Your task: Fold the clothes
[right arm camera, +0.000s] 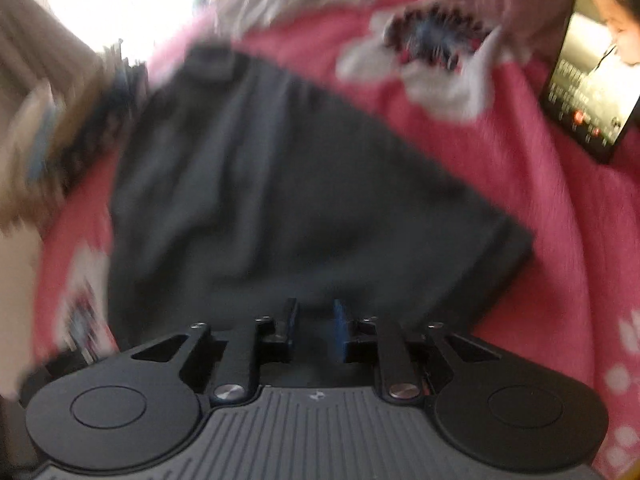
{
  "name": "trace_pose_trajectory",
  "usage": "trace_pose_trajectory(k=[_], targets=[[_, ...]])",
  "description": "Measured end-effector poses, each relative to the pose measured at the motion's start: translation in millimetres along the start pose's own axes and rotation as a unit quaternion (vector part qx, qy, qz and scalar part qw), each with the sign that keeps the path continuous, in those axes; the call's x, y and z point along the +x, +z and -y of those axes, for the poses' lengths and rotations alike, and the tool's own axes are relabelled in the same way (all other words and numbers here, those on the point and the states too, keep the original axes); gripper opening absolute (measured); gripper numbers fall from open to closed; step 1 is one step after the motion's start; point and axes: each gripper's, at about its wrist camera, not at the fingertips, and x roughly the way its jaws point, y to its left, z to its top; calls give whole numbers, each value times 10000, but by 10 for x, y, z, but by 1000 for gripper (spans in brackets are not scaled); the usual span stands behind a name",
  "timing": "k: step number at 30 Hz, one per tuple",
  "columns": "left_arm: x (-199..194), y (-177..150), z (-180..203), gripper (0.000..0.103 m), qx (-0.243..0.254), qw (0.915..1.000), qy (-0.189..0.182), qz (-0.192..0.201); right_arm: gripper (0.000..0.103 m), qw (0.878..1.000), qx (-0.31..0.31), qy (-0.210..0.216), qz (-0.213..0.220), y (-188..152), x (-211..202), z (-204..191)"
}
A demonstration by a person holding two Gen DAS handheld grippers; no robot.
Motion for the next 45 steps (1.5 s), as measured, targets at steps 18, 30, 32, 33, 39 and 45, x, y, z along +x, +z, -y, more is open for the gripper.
trace_pose_trajectory(k=[18,30,32,33,39,45], targets=[[10,-47,209,73,212,9993,271,-150,28,9951,-147,-836,505,-230,-182,63],[-60,9,268,73,256,9996,53,-41,27,9894,361,-708,1216,72,-242,243],[13,-42,297,73,279,9994,37,-203,17,9896,472,-919,1004,38,-65,366],[29,-55,305,73,279,9993,49,-232,16,9893,537,-936,980,10,-11,425],[-93,-5,261,73,124,9999,55,-62,20,9803,1198,-432,1507,-42,-229,609],[-207,56,179,73,-190,9998,0,76,23,9665,1605,-153,1999,-56,-375,747]])
